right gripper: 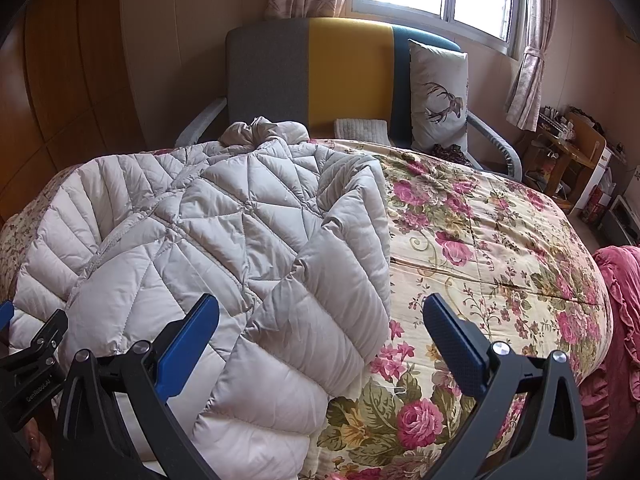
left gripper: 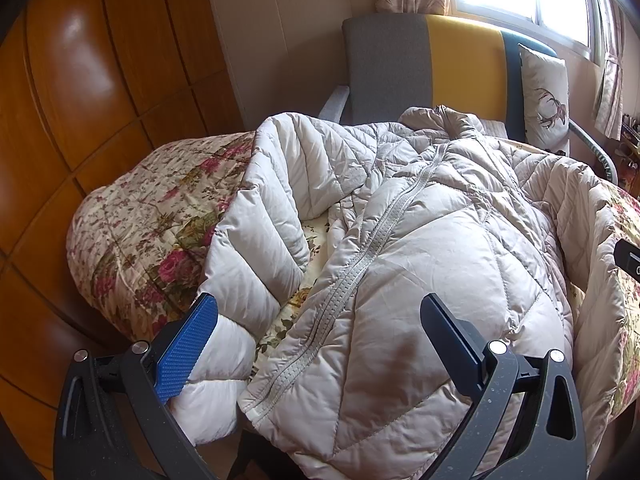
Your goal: Fold large clothes
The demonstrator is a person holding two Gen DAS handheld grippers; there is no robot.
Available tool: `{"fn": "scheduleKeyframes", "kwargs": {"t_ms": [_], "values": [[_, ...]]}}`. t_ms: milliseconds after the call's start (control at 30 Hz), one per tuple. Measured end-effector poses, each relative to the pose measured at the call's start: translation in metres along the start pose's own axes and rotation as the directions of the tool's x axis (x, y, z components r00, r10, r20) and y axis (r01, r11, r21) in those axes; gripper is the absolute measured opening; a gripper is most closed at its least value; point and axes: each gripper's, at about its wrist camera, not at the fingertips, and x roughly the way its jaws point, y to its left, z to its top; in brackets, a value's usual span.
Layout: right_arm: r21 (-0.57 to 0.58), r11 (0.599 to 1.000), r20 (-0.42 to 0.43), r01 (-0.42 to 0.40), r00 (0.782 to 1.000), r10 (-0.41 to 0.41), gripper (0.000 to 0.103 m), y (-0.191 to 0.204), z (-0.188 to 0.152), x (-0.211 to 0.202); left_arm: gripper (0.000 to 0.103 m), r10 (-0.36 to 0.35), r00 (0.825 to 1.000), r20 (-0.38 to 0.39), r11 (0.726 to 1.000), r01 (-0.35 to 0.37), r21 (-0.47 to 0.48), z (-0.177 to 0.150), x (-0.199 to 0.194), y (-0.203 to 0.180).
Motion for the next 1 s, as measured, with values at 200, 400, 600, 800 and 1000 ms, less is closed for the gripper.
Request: {"fn": "scheduleKeyframes", "kwargs": {"t_ms": [200,400,600,800,1000], "values": [[0.000,1.000,-0.004,-0.005,1.000,0.005,0.101,0.001,-0.001,0.003,0.100,0.005,1.000,-0.009,1.000,-0.005,0.006,0.000,0.003,-0.006],[0.001,1.000,-0.011,-0.011,1.000,0.011,0.101,-0.003,-0.001,0.004,0.100,0.006,1.000,-0.014,1.000,-0.006,0.010,-0.002,0.005,0.000],[0.002,1.000,-0.022,-0.015,1.000,0.015,0.101,-0.004,-0.002,0.006,0.100,0.015,1.000,-0.021,1.000,-0.015,0.012,-0.002,0.007,-0.002],[0.003,1.000,-0.026,-0.017,1.000,0.017,0.101,-0.004,-0.002,0.007,0.100,0.019,0.999,-0.030,1.000,-0.019,0.012,-0.003,0.009,-0.002],[0.004,1.000,-0.028,-0.019,0.999,0.019,0.101,-0.004,-0.002,0.007,0.100,0.027,0.999,-0.036,1.000,-0.026,0.009,-0.004,0.011,-0.002]]}}
